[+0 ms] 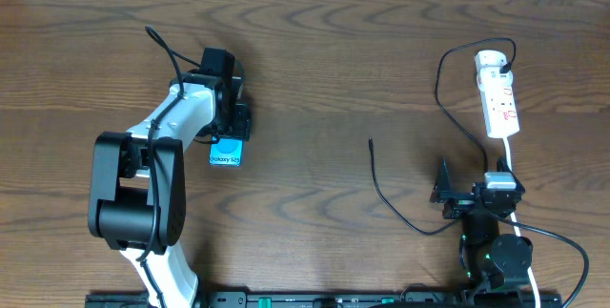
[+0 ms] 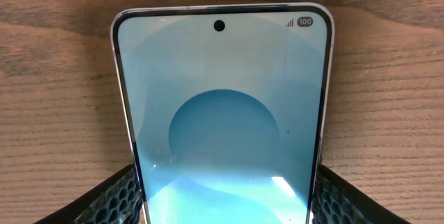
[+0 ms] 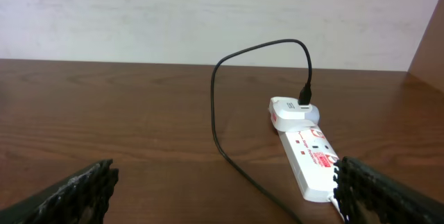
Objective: Plug charger to phone and switch on socket
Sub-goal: 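Close the left gripper on the phone's top end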
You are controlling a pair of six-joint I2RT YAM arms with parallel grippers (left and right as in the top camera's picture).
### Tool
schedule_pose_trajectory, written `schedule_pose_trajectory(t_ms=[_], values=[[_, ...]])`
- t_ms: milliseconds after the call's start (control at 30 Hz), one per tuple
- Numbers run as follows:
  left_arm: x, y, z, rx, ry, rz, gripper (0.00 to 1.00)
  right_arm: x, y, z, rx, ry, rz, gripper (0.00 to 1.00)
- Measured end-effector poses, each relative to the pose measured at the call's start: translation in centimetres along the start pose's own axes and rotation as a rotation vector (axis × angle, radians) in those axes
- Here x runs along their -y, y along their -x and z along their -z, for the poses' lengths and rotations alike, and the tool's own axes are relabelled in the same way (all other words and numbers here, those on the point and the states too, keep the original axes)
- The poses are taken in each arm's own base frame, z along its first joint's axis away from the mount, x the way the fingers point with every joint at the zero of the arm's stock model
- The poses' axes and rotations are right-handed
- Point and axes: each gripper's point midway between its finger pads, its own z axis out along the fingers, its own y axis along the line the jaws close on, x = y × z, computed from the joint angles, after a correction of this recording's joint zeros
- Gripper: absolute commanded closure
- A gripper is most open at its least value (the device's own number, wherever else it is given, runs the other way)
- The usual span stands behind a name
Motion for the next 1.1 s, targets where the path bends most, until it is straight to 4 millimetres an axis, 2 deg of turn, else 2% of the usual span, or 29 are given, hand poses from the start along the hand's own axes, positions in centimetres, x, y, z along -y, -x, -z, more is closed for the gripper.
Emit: schedule_pose_trajectory(t_ms=[600,633,867,1100], values=[[0.0,0.0,0.0,0.0,0.0,0.0,0.32,0.0,0.0,0.0,0.0,0.0,0.0,0.01],[0.0,0.0,0.0,0.0,0.0,0.0,0.35,0.0,0.0,0.0,0.0,0.0,0.0,0.01],[0.0,0.0,0.0,0.0,0.0,0.0,0.38,0.0,0.0,0.0,0.0,0.0,0.0,0.01],[0.0,0.01,0.0,0.0,0.0,0.0,0.47,0.0,0.0,0.0,0.0,0.0,0.0,0.01]])
